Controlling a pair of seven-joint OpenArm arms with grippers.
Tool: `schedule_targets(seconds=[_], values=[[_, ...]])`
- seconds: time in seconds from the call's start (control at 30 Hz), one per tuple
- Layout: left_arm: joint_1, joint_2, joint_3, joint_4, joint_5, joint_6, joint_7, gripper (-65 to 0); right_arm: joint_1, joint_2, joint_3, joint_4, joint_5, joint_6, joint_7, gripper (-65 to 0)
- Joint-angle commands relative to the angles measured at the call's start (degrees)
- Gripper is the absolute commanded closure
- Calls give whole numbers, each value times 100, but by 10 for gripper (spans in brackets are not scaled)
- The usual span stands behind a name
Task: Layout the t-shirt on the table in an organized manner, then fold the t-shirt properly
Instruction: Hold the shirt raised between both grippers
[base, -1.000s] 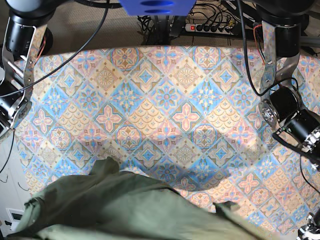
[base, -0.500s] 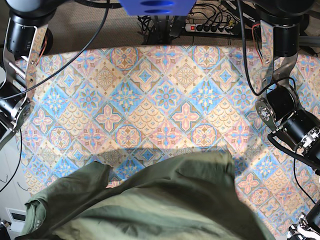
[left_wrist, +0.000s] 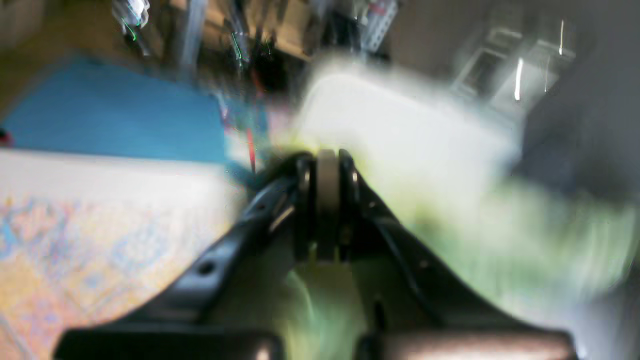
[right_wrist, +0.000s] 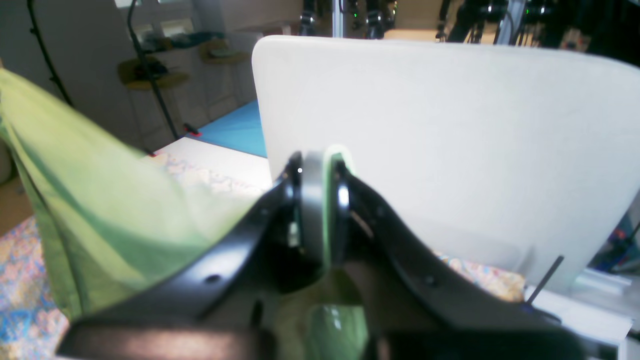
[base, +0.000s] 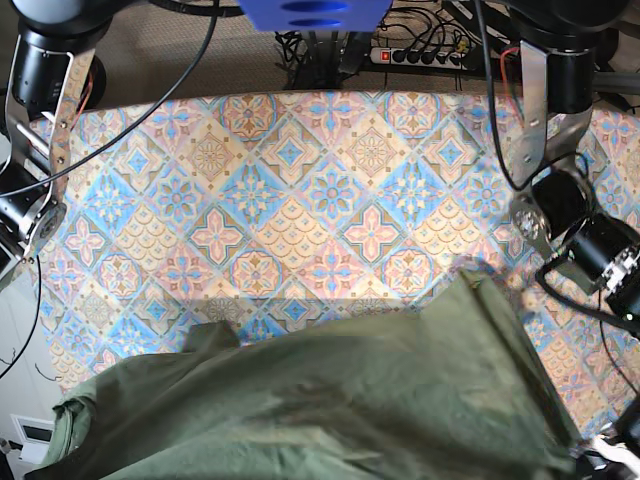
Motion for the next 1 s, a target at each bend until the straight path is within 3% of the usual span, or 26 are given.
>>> schedule_targets(seconds=[0.0, 0.07, 0.1, 0.17, 0.23, 0.27, 0.3, 0.33, 0.37, 0.4, 0.47, 0.57, 0.97], values=[[-195, -95, 377, 455, -628, 101, -259, 0, 208, 67, -10, 135, 169, 19, 209, -19], [-37, -192, 359, 561, -197, 523, -325, 0, 208, 49, -27, 187, 177, 19, 201, -19], [-46, -157, 184, 455, 295, 760, -632, 0, 217, 49, -27, 161, 177, 19, 201, -19], [-134, 221, -133, 68, 1412, 1253, -1054, 0, 217, 49, -27, 12, 169, 19, 253, -19], [-283, 415, -309, -266, 1931, 1314, -1010, 0, 208, 41, -27, -103, 169, 19, 253, -19], [-301, 362, -256, -292, 1711, 1077, -606, 0, 208, 49, -27, -76, 186, 19, 227, -19], [-318, 256, -203, -292, 1192, 629, -259, 0, 208, 49, 8, 12, 204, 19, 192, -19], [-371, 45, -186, -292, 375, 101, -259, 0, 208, 58, 16, 91, 204, 19, 183, -19], [-345, -95, -142, -292, -452, -57, -259, 0, 208, 67, 8, 100, 186, 19, 192, -19], [-204, -157, -133, -310, -935, 136, -259, 0, 208, 67, -27, 117, 177, 19, 209, -19], [-134, -192, -142, -310, -619, 400, -259, 0, 208, 49, -36, 179, 177, 19, 192, -19], [-134, -165, -142, -301, -100, 435, -259, 0, 208, 49, -36, 91, 177, 19, 218, -19], [-143, -183, -142, -301, -39, 479, -259, 0, 6, 49, -10, 143, 195, 19, 183, -19]])
